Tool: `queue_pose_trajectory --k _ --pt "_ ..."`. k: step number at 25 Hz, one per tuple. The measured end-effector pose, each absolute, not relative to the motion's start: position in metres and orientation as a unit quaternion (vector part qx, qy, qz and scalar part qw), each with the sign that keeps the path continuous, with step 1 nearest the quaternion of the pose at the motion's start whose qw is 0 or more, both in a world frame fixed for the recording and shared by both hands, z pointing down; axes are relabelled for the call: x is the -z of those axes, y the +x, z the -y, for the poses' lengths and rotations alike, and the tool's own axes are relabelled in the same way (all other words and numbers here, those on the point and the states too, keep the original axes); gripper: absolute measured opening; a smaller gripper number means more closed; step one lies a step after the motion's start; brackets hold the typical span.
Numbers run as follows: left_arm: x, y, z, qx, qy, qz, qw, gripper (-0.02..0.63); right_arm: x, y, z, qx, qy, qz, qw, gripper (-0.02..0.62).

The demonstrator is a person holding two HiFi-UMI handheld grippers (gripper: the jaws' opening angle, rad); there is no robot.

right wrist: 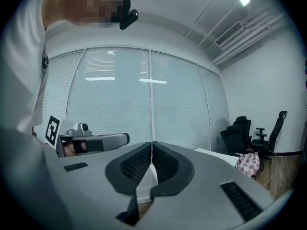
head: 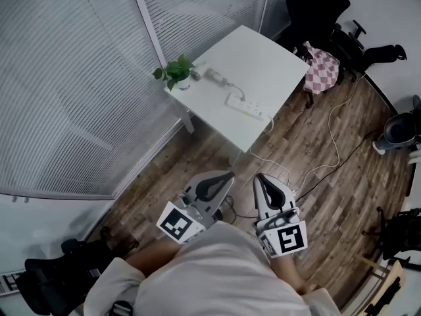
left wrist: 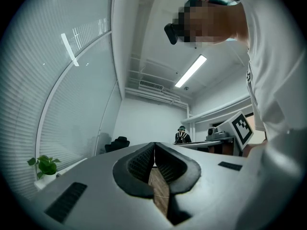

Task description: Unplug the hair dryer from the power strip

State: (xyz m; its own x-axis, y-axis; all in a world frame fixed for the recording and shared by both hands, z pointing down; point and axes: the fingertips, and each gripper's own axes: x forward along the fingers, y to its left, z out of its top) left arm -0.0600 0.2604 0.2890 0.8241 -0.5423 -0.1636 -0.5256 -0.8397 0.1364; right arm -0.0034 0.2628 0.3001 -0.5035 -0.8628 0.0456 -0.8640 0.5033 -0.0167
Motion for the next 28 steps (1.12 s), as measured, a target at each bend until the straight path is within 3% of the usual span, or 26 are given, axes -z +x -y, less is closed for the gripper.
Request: queue_pose_trajectory --k 11,28 --pt "-0.295 -0.078 -0.19 0.082 0.961 0.264 0.03 0.031 -0.299 -0.024 -0.195 -0.018 0.519 0.855 0.018 0.034" --pt "-0.309 -0.053 -0.122 0.062 0.962 0.264 0.028 0.029 -0.313 0.006 -0.126 -0.027 0.529 0.848 0.012 0.033"
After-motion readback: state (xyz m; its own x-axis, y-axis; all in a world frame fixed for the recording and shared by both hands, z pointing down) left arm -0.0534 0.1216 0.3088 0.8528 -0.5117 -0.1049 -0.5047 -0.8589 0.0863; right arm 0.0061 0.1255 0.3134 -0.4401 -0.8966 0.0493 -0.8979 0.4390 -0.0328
